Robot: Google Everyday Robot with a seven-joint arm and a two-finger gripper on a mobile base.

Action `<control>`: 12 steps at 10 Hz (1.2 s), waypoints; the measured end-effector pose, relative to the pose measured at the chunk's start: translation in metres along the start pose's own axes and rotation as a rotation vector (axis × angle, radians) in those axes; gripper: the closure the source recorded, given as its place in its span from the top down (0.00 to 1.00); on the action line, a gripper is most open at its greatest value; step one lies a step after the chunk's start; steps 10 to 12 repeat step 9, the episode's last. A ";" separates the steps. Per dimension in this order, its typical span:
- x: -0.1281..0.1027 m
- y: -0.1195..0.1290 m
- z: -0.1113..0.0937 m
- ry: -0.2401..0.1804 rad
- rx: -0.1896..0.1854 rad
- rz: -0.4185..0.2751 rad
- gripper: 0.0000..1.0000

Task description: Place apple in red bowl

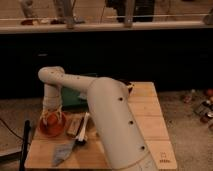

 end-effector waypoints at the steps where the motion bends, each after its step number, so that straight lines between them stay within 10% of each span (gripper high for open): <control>1: 0.000 0.000 0.000 0.000 0.002 -0.002 0.80; 12: 0.004 0.007 -0.020 0.034 0.004 -0.002 0.80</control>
